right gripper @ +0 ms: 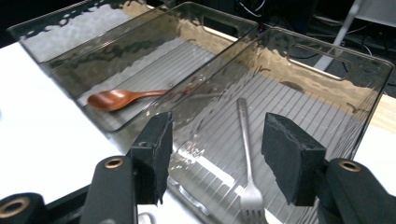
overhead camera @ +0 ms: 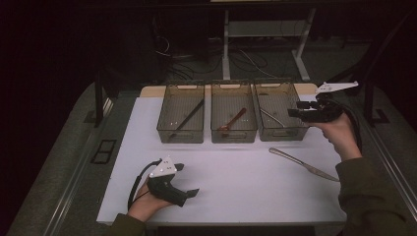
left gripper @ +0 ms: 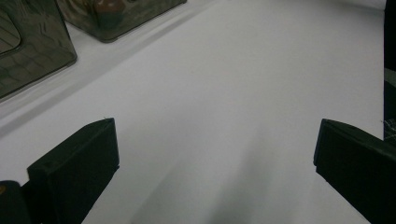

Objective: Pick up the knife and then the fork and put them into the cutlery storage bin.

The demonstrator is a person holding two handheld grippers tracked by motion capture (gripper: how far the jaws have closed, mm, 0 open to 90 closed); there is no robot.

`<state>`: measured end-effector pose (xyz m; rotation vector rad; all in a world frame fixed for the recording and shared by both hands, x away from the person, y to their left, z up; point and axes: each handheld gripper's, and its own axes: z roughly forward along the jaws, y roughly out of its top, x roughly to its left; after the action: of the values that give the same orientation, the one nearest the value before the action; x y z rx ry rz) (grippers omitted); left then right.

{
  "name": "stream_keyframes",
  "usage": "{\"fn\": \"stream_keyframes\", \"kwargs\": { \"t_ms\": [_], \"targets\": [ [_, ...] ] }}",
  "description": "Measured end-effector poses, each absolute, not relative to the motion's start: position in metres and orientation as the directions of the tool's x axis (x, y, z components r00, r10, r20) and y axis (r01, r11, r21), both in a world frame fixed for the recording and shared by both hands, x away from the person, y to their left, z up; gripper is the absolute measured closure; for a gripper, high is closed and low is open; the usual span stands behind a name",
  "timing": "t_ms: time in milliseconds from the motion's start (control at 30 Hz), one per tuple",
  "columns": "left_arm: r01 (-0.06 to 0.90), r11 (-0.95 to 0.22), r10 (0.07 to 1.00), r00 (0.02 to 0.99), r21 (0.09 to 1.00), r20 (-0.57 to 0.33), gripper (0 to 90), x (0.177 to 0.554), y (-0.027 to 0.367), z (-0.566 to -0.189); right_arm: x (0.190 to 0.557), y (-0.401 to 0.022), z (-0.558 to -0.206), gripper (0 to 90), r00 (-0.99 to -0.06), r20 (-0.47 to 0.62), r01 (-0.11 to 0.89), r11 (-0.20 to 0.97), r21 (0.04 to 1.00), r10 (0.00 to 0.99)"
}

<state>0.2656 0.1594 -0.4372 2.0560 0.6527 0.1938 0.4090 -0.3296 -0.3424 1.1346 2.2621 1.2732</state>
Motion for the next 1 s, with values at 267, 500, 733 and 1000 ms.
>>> {"fn": "stream_keyframes", "kwargs": {
  "t_ms": [267,500,733,1000],
  "targets": [
    [0.373,-0.421,0.522,0.845,0.827,-0.115,0.0,0.265,0.16,-0.437,0.383,-0.33,-0.345,41.2,-0.664,0.111,0.486,0.314,0.815,0.739],
    [0.373,-0.425,0.518,0.848,0.825,-0.116,0.0,0.266,0.16,-0.437,0.364,-0.333,-0.353,41.8,-0.667,0.116,0.489,0.315,0.814,0.736],
    [0.371,-0.43,0.516,0.849,0.823,-0.114,0.0,0.265,0.16,-0.437,0.351,-0.335,-0.361,42.9,-0.676,0.133,0.504,0.323,0.801,0.725],
    [0.37,-0.432,0.512,0.851,0.823,-0.113,0.0,0.265,0.16,-0.436,0.347,-0.334,-0.366,44.6,-0.693,0.105,0.525,0.399,0.752,0.714]
  ]
}}
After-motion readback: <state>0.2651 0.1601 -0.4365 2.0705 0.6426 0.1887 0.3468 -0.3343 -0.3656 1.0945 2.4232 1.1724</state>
